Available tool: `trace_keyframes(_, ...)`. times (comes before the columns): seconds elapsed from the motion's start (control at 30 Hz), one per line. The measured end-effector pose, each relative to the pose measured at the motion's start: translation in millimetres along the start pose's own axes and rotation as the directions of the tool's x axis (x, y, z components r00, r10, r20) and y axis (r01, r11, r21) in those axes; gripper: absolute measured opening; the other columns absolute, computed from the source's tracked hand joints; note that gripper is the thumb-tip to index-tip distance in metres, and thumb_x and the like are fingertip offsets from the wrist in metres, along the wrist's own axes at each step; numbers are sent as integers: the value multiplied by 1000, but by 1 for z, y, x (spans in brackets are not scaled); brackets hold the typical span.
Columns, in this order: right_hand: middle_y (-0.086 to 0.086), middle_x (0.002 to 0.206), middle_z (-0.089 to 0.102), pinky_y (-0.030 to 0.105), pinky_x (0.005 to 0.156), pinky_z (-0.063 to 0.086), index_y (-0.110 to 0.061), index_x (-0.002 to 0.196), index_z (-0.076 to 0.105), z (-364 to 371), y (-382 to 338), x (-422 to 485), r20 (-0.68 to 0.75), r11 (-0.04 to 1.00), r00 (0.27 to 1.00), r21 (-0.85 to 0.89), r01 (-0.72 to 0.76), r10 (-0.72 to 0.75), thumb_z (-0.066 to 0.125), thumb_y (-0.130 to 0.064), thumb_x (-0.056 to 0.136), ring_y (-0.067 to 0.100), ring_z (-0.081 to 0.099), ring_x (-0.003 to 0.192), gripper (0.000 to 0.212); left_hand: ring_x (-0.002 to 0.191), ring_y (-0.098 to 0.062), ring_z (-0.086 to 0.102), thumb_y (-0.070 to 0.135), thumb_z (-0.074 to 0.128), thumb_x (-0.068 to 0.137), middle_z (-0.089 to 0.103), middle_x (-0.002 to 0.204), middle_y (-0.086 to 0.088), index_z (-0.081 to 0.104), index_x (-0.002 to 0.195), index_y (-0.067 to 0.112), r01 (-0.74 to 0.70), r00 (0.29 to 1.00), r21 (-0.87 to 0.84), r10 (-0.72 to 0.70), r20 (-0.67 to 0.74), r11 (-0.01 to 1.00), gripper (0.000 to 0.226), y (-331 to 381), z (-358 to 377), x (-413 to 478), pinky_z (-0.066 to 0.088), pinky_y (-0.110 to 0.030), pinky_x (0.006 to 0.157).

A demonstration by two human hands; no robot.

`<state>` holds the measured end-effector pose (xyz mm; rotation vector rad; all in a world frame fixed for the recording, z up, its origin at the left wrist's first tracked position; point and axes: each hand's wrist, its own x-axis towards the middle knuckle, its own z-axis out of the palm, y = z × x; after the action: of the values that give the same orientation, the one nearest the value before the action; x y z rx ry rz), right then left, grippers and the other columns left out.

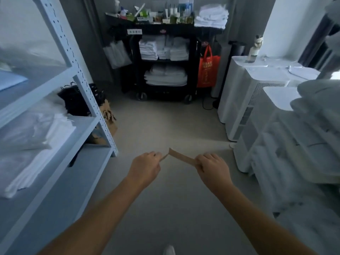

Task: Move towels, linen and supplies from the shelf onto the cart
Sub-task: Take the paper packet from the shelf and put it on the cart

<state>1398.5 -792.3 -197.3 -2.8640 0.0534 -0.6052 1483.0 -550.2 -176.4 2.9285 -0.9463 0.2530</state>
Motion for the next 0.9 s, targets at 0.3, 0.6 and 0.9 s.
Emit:
trace_keyframes(0.3,-5,73,58,34,52,44,-22,78,61,21,83,164,-5,992,994,-50,-114,113,72,-19,78,22,54,68,11,56,-27,58,12,76,68,59,66,-3,62,81,17,-51,998,34,52,-30,998,20,-39,12,204,27,-27,47)
trace_keyframes(0.6,-6,73,56,31,53,41,-23,79,62,100,212,349,-13,989,989,-21,-149,149,61,-21,84,21,53,71,6,58,-28,59,16,71,76,57,68,-1,52,76,18,-35,998,99,40,-55,995,18,-57,59,428,31,-28,48)
trace_keyframes(0.9,-4,64,54,28,50,35,-20,69,60,124,280,566,-106,1000,994,-10,-27,26,71,-20,79,24,53,63,15,59,-29,61,16,72,74,58,68,-1,54,78,17,81,994,162,-68,-85,984,18,-99,54,619,29,-28,47)
